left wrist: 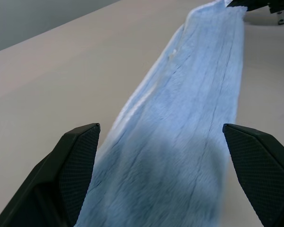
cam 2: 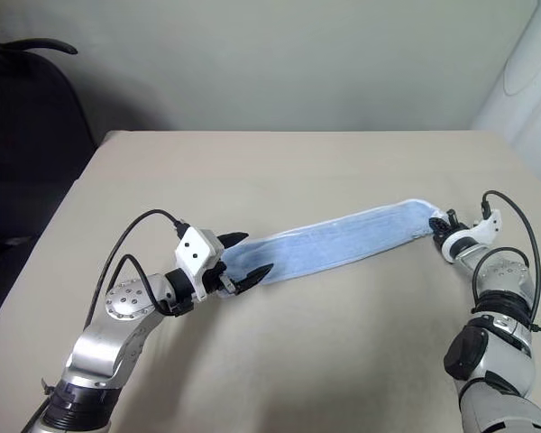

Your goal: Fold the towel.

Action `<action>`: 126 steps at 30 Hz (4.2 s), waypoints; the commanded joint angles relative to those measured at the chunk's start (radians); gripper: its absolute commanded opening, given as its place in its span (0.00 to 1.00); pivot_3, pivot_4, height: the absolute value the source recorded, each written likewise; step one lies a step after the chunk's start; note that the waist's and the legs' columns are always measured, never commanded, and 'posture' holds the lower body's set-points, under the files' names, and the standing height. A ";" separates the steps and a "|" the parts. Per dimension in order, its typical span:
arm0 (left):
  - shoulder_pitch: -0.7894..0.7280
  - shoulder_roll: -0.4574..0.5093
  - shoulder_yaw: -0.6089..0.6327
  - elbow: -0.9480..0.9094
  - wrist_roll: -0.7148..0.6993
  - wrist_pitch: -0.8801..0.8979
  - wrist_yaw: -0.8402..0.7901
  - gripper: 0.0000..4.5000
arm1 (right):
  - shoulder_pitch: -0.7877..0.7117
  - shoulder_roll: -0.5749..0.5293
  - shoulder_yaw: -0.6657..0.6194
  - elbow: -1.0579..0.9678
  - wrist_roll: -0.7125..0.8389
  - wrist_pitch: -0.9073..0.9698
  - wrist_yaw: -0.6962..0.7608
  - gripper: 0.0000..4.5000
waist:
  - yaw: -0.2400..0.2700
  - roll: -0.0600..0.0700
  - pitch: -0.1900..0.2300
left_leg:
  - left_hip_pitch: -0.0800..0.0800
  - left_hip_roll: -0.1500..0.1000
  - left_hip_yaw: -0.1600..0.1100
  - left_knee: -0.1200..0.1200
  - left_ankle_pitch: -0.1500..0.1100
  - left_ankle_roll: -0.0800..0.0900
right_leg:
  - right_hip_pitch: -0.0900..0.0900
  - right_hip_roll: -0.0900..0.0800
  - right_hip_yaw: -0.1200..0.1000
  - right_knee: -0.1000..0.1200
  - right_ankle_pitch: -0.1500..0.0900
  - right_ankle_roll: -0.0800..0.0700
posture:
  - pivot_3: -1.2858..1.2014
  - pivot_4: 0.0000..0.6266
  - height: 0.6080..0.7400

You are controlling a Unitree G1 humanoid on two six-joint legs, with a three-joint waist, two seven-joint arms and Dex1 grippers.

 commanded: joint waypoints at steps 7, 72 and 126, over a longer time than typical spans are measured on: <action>-0.006 0.008 0.011 -0.009 0.008 -0.025 -0.008 1.00 | -0.011 -0.163 0.081 -0.025 -0.075 -0.123 0.130 0.00 | -0.002 0.005 0.003 | -0.002 0.002 0.002 -0.003 0.002 -0.004 | -0.005 0.001 0.002 0.001 0.000 0.000 | 0.52 0.24 1.00; 0.214 -0.247 0.425 -0.213 -1.152 0.697 0.809 1.00 | 0.010 -0.003 0.609 -0.160 -0.428 -0.695 0.684 0.01 | -0.019 0.006 0.003 | 0.004 0.002 0.003 -0.003 0.007 -0.014 | 0.001 0.002 0.000 0.001 0.000 -0.001 | 0.52 0.24 1.00; -0.027 -0.023 0.370 0.049 -1.334 0.583 1.048 0.01 | 0.093 0.030 0.561 -0.281 -0.409 -0.675 0.624 0.00 | 0.004 0.010 0.014 | 0.013 0.002 0.005 -0.016 0.011 -0.021 | 0.002 0.008 0.002 0.001 -0.003 -0.006 | 0.52 0.24 1.00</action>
